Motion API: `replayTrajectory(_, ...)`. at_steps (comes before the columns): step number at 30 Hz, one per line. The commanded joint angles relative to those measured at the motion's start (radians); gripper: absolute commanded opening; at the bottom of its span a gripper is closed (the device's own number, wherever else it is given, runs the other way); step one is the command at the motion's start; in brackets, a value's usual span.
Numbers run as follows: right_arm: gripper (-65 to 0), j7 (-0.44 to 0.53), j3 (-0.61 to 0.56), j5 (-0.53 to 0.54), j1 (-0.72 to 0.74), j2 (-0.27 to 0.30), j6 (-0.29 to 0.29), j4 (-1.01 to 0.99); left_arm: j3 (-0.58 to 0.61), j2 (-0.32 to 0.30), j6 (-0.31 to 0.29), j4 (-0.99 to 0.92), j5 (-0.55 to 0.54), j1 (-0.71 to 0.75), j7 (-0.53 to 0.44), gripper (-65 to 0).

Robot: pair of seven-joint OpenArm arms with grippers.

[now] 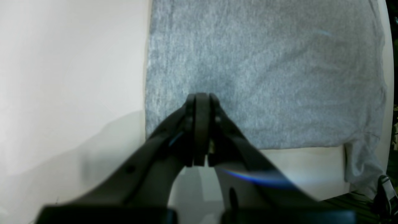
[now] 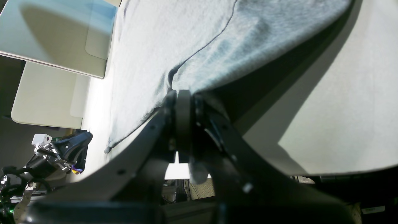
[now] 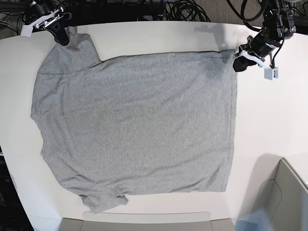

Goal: Fold the T-shirt properly
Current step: 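Adjust the left gripper's grip on the shoulder edge of the shirt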

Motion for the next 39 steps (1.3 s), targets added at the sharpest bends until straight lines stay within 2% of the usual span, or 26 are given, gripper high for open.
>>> replayTrajectory(1, -65.0, 0.017, 0.005, 0.005, -0.007, 0.016, 0.016, 0.006, -0.01, -0.014, -0.003, 0.012, -0.011, -0.001, -0.004, -32.2)
replayTrajectory(6, -65.0, 0.017, 0.005, 0.005, -0.007, 0.016, 0.016, 0.006, -0.01, -0.014, -0.004, 0.012, -0.011, -0.001, -0.004, -34.1)
replayTrajectory(18, -65.0, 0.017, 0.005, 0.005, -0.007, 0.016, 0.016, 0.006, -0.01, -0.014, -0.006, 0.018, -0.012, -0.001, -0.002, -33.7)
replayTrajectory(22, -65.0, 0.017, 0.005, 0.005, -0.007, 0.016, 0.016, 0.006, -0.002, -0.016, -0.01, 0.036, -0.012, -0.001, -0.004, -28.5)
replayTrajectory(27, -65.0, 0.017, 0.005, 0.005, -0.007, 0.018, 0.016, 0.009, 0.001, -0.016, -0.012, 0.07, -0.012, -0.001, 0.001, -27.6)
replayTrajectory(34, -65.0, 0.017, 0.006, 0.005, -0.005, 0.018, 0.016, 0.006, -0.076, -0.01, -0.012, 0.07, -0.02, -0.124, 0.127, -26.8)
replayTrajectory(39, -65.0, 0.017, 0.006, 0.005, -0.005, 0.018, 0.016, 0.006, -0.088, -0.008, -0.012, 0.07, -0.02, -0.13, 0.131, -26.9)
